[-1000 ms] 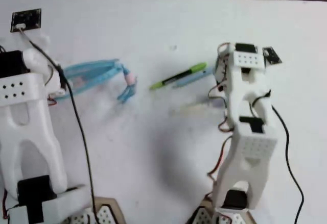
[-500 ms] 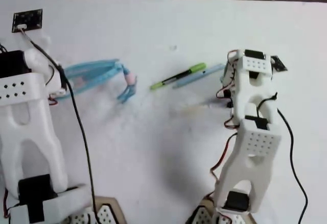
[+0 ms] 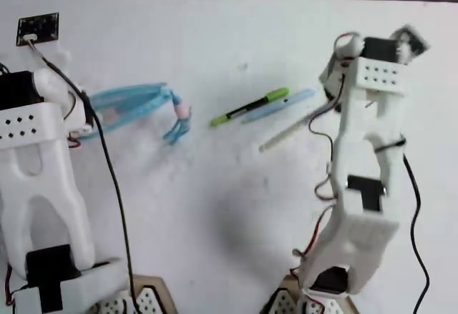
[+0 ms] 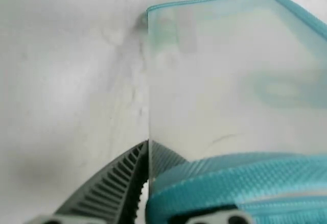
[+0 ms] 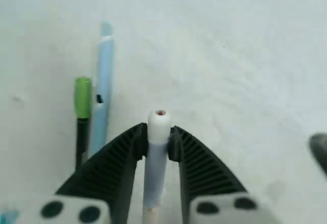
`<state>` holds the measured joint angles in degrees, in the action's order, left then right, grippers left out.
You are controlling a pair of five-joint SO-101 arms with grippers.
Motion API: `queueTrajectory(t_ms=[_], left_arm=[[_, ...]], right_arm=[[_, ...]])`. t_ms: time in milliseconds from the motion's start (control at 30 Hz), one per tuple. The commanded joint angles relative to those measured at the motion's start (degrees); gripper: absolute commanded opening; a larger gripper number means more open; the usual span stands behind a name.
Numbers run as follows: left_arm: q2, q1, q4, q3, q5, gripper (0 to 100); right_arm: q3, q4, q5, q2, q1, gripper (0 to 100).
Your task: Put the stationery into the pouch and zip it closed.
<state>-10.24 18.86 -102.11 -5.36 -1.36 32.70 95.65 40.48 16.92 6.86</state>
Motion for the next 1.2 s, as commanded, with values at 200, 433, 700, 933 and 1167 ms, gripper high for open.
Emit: queueTrajectory(t_ms=[200,433,700,933,1167], left_arm=[[1.01,-0.48,0.18,-0.35,-0.26,2],[1.01,-0.48,0.09,-0.35,-0.26,2],[1.01,-0.48,0.09,-0.35,-0.35,2],[1.01,-0.48,0.18,-0.35,-0.44,2],[1.01,-0.48,0.26,-0.35,-0.44,2]], right_arm=[[3.52,-0.57,-5.71,-33.36,-14.64,1.7],[2.81,-13.58,-5.45,-40.48,-26.86,1.7],[-20.84,-36.62,-5.98,-42.42,-33.80,1.7],[-43.78,-67.65,-6.51,-47.96,-34.07,1.7],[-49.32,-75.38,-10.73,-49.10,-37.49,1.7]])
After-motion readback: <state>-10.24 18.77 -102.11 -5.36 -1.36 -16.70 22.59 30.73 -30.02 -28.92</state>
